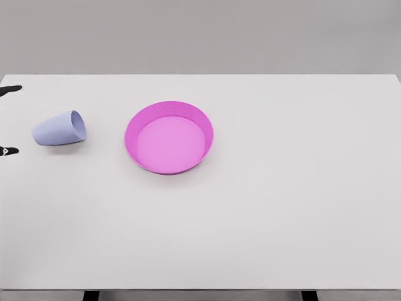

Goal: Flip the cup with left arm and place it on the plate

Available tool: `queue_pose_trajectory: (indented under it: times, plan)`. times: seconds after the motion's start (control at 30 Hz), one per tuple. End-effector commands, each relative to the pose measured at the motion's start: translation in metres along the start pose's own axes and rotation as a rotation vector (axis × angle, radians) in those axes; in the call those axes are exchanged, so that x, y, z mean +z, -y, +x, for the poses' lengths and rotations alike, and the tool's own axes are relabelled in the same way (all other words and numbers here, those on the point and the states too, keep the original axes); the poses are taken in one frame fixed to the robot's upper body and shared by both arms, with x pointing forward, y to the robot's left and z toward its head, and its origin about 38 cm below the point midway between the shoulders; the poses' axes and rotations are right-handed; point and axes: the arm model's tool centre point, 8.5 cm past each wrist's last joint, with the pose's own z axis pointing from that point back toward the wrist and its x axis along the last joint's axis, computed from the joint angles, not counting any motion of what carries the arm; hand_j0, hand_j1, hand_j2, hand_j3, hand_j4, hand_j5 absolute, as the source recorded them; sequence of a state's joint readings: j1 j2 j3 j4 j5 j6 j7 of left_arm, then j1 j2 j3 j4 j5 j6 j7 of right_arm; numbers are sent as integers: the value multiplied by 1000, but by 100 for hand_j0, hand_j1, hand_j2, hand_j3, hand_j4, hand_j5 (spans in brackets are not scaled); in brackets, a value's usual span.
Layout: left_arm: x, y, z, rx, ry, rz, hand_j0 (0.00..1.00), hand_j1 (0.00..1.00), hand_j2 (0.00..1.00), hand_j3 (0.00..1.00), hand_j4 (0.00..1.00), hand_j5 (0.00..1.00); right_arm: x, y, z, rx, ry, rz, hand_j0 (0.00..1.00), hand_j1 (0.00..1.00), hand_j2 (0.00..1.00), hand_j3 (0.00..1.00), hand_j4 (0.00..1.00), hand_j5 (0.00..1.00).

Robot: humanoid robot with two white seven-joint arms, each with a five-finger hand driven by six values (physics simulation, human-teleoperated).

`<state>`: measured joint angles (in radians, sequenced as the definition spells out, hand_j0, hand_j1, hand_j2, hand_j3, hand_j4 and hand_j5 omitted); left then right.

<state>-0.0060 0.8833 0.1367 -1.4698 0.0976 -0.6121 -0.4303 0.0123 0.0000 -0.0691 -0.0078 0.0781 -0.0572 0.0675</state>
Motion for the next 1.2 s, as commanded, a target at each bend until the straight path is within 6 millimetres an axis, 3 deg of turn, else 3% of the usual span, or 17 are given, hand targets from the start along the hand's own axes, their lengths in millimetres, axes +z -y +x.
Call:
queue_pose_trajectory:
  times: [0.0, 0.17, 0.5, 0.63, 0.73, 0.97, 1.17]
  plan:
    - [1, 1, -4, 7, -12, 0, 100, 100, 100, 100, 100, 100, 0, 0, 0, 0, 1, 0, 100, 100, 100, 100, 100, 100]
    - [-16, 29, -3, 12, 3, -62, 100, 100, 100, 100, 100, 100, 0, 0, 0, 0, 1, 0, 100, 100, 100, 100, 100, 100]
    - [-21, 36, -6, -110, -36, -146, 100, 100, 100, 100, 100, 100, 0, 0, 0, 0, 0, 0, 100, 100, 100, 100, 100, 100]
    - [-35, 29, -4, -164, -26, -158, 100, 100, 100, 100, 100, 100, 0, 0, 0, 0, 0, 0, 100, 100, 100, 100, 100, 100]
    - [-53, 51, -4, -103, 5, -160, 100, 100, 100, 100, 100, 100, 0, 0, 0, 0, 1, 0, 100, 100, 100, 100, 100, 100]
    - [-61, 64, -2, -71, 14, -148, 100, 100, 100, 100, 100, 100, 0, 0, 0, 0, -1, 0, 100, 100, 100, 100, 100, 100]
    - [-67, 68, -16, 12, -101, -107, 100, 100, 100, 100, 100, 100, 0, 0, 0, 0, -1, 1, 100, 100, 100, 100, 100, 100]
